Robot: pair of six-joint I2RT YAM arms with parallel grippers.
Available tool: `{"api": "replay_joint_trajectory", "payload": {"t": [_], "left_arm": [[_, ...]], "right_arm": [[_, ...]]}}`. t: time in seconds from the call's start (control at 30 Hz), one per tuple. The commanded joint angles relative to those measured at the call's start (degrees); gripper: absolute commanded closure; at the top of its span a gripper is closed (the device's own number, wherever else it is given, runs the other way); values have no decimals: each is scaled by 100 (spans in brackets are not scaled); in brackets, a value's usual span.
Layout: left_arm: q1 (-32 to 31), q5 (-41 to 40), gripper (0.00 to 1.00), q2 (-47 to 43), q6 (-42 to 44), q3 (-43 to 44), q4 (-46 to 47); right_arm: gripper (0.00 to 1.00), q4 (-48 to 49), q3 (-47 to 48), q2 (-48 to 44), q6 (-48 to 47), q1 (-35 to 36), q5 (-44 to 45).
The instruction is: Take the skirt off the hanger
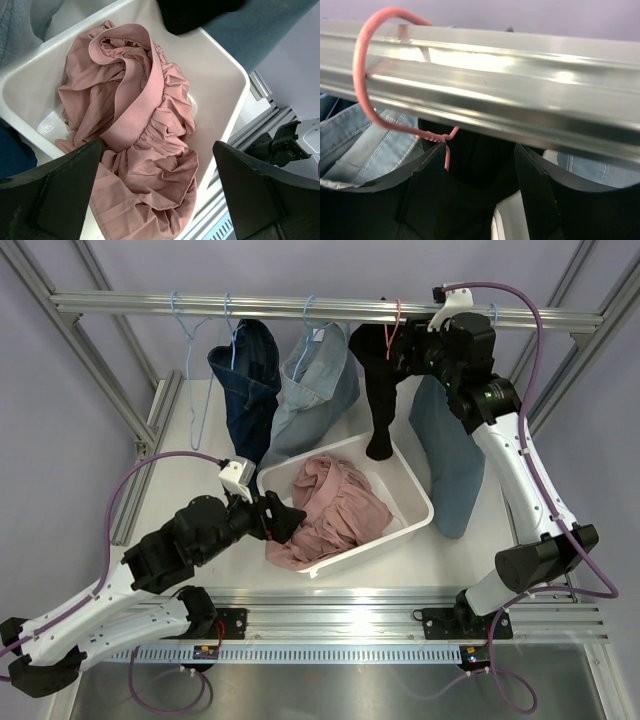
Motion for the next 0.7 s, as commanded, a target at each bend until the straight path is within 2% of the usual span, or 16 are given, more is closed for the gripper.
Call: {"api": "replay_joint_trajectory", "payload": {"t": [0.0,0.23,0.37,0.67], "left_arm": [[-24,-61,1,-71,-164,-68,251],[-24,-35,1,-168,-191,-139,233],[-24,-26,1,-230,-200,-200,233],[-24,115,1,-133,-217,-174,400]], "right_arm": [[36,556,179,127,3,195,506],[38,978,-155,49,134,266,665],[39,1338,-603,-303,213,266,297],[40,1250,-384,4,873,327,173]]}}
